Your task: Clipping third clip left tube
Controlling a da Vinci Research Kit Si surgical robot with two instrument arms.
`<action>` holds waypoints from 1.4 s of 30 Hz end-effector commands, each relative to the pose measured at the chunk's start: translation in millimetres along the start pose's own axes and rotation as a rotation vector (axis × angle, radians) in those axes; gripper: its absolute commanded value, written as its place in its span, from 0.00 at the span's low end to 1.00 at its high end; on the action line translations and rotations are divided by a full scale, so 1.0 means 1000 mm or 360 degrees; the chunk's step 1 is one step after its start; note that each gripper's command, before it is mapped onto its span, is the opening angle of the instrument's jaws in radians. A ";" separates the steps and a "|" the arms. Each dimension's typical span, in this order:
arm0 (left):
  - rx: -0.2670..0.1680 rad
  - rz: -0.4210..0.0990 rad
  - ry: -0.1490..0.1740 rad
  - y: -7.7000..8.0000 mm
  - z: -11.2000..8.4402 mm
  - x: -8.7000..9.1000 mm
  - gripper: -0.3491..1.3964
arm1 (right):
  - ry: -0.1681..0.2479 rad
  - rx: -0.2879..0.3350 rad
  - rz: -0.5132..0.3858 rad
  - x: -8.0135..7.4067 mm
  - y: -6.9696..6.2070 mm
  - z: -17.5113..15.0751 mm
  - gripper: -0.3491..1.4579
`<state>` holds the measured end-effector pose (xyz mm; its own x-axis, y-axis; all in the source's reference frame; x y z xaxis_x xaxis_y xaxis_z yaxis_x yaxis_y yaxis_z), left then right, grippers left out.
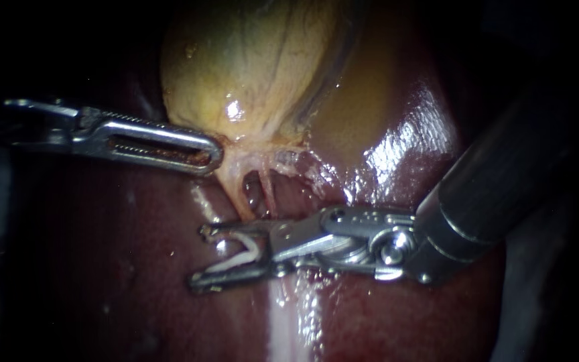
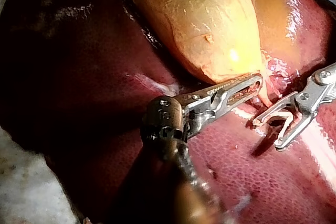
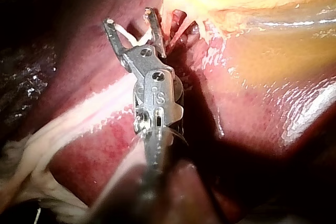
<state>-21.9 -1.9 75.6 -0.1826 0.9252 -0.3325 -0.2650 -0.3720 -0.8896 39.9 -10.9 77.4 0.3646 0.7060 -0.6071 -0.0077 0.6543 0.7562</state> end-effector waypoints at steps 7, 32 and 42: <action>-0.0004 0.0000 -0.0003 0.0000 0.0000 0.0000 0.00 | -0.0003 0.0012 0.0000 0.0001 -0.0004 -0.0006 0.46; -0.0005 0.0001 -0.0004 0.0000 -0.0002 -0.0001 0.00 | 0.0012 -0.0019 -0.0022 0.0035 -0.0005 -0.0076 0.46; -0.0005 0.0001 -0.0004 0.0001 -0.0002 -0.0001 0.00 | 0.0025 -0.0050 -0.0031 0.0039 0.0002 -0.0086 0.46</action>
<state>-21.7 -2.0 75.4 -0.1850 0.9251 -0.3317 -0.2619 -0.3717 -0.8906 33.3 -5.6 73.1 0.3503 0.6978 -0.6248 -0.0300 0.6751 0.7371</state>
